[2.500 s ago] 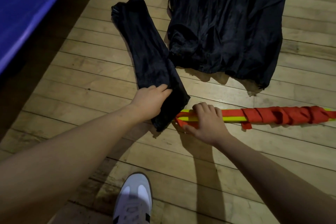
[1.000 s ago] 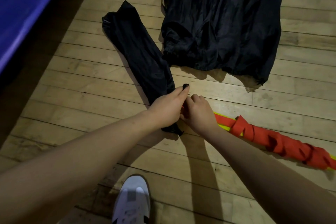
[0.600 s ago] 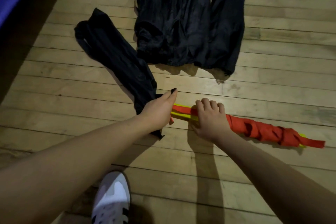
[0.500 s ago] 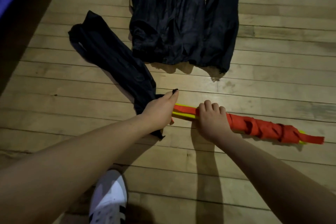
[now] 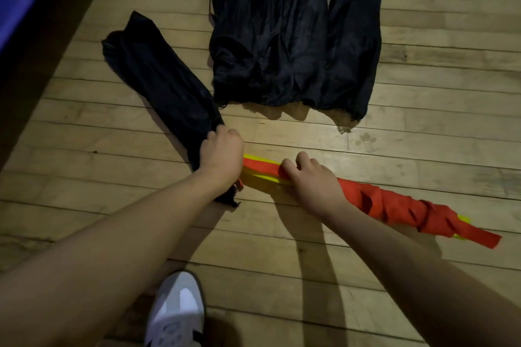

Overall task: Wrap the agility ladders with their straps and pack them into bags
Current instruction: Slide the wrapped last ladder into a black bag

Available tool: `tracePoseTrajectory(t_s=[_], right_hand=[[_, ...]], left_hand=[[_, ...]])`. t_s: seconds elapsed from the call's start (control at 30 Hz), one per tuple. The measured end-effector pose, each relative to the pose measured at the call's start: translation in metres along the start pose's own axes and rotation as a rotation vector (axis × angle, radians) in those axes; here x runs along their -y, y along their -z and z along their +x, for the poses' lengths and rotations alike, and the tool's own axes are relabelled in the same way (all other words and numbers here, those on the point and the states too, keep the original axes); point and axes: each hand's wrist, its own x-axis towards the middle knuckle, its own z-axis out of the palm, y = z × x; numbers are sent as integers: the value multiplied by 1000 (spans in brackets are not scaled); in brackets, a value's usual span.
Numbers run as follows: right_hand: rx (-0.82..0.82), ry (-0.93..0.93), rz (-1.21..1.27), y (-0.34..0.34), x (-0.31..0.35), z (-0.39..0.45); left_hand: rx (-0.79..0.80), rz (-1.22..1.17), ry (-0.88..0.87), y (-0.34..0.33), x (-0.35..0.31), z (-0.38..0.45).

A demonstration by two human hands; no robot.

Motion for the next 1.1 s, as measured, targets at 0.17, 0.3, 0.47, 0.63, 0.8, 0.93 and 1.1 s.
tracePoseTrajectory(t_s=[0.17, 0.3, 0.47, 0.63, 0.8, 0.93, 1.1], right_hand=[[-36, 35, -13, 5, 11, 14], [-46, 30, 16, 4, 21, 22], [-64, 21, 12, 6, 26, 26], [-75, 3, 15, 5, 26, 23], [-85, 11, 42, 9, 30, 20], [-87, 25, 105, 14, 45, 27], [-101, -89, 179, 17, 57, 46]], left_hand=[[42, 84, -9, 5, 28, 3], [101, 240, -79, 2, 32, -1], [66, 309, -156, 7, 32, -1], [-106, 292, -189, 6, 35, -2], [-118, 18, -262, 4, 34, -2], [-48, -713, -57, 3, 25, -3], [-67, -1031, 96, 6, 22, -2]])
